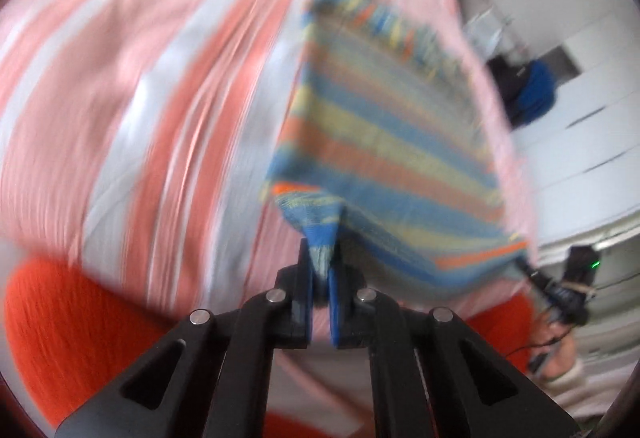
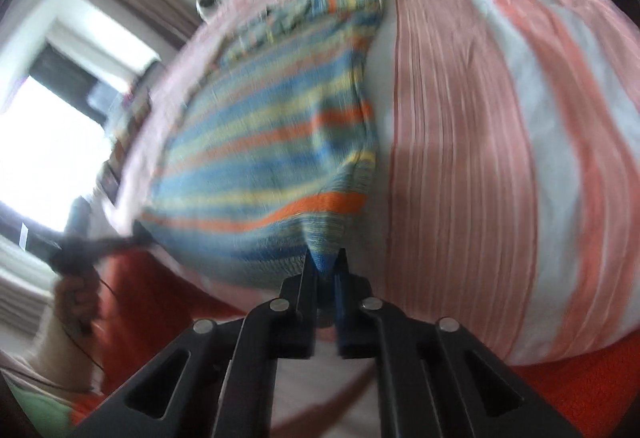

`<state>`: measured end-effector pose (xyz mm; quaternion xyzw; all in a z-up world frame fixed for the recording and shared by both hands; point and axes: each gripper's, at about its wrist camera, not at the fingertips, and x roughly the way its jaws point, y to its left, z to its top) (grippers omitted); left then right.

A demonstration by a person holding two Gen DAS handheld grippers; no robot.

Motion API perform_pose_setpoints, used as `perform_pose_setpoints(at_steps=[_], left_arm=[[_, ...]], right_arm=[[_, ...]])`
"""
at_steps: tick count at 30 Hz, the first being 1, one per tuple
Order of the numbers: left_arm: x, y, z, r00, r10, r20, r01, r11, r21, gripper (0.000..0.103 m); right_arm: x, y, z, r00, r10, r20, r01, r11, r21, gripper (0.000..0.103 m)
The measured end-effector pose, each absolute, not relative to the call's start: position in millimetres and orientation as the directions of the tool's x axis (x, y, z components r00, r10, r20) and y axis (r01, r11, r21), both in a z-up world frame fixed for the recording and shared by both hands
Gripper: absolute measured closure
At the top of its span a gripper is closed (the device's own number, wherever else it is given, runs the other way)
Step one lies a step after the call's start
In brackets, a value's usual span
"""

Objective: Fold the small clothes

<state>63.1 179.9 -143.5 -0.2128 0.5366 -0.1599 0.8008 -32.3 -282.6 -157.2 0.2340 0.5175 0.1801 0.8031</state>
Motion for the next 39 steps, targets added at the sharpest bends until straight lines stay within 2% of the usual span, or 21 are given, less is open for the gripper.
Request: perform_pose_setpoints(at_steps=[5, 8, 16, 22, 23, 24, 25, 26, 27, 28, 29, 30, 34, 37, 39], left_arm=[[149, 177, -115, 0.496, -0.483, -0.721, 0.07, 0.85, -0.522, 0.099], [222, 165, -105, 0.546, -0.444, -0.711, 0.087, 0.874, -0.479, 0.099], [374, 144, -135, 0.531, -0.342, -0.775, 0.012, 0.918, -0.397, 0.099], [419, 130, -161, 0.517, -0.297, -0.803, -0.02, 0.933, -0.358, 0.097], [424, 129, -165, 0.513, -0.284, -0.81, -0.026, 0.938, -0.345, 0.095], [428, 130, -168, 0.512, -0.248, -0.822, -0.048, 0.947, -0.316, 0.087], [432, 133, -169, 0.511, -0.229, -0.828, -0.069, 0.95, -0.305, 0.07], [432, 139, -165, 0.517, -0.228, -0.825, -0.088, 0.944, -0.317, 0.06], [424, 150, -156, 0.548, -0.245, -0.8, -0.101, 0.93, -0.354, 0.043], [418, 158, -147, 0.575, -0.258, -0.777, -0.098, 0.92, -0.379, 0.034], [411, 163, -140, 0.591, -0.269, -0.761, -0.087, 0.916, -0.391, 0.032], [403, 167, -130, 0.598, -0.286, -0.749, -0.058, 0.916, -0.396, 0.032], [378, 152, -111, 0.54, -0.404, -0.738, 0.14, 0.908, -0.395, 0.026], [373, 123, -116, 0.49, -0.46, -0.74, 0.239, 0.888, -0.394, 0.024], [374, 107, -123, 0.474, -0.452, -0.755, 0.254, 0.892, -0.374, 0.024]], right_arm=[[31, -291, -135, 0.505, 0.504, -0.701, -0.074, 0.834, 0.547, 0.097], [90, -298, -125, 0.572, 0.476, -0.668, -0.082, 0.844, 0.531, 0.097], [257, -306, -134, 0.61, 0.402, -0.683, -0.063, 0.884, 0.464, 0.097], [331, -315, -169, 0.583, 0.374, -0.721, -0.003, 0.889, 0.458, 0.097], [337, -315, -174, 0.576, 0.374, -0.726, -0.001, 0.889, 0.457, 0.097], [343, -316, -181, 0.565, 0.379, -0.733, 0.005, 0.887, 0.462, 0.096], [347, -316, -188, 0.554, 0.383, -0.74, 0.016, 0.883, 0.469, 0.095], [348, -318, -191, 0.551, 0.388, -0.739, 0.024, 0.878, 0.478, 0.087], [350, -322, -191, 0.551, 0.399, -0.733, 0.031, 0.868, 0.495, 0.084], [349, -326, -188, 0.556, 0.414, -0.72, 0.027, 0.858, 0.514, 0.076], [344, -332, -177, 0.571, 0.413, -0.71, 0.02, 0.858, 0.514, 0.068], [341, -336, -169, 0.583, 0.407, -0.703, 0.01, 0.862, 0.507, 0.065], [330, -338, -134, 0.529, 0.437, -0.727, -0.081, 0.879, 0.469, 0.065], [328, -313, -137, 0.369, 0.591, -0.717, -0.123, 0.796, 0.593, 0.065], [340, -289, -159, 0.257, 0.65, -0.715, -0.083, 0.752, 0.653, 0.065]])
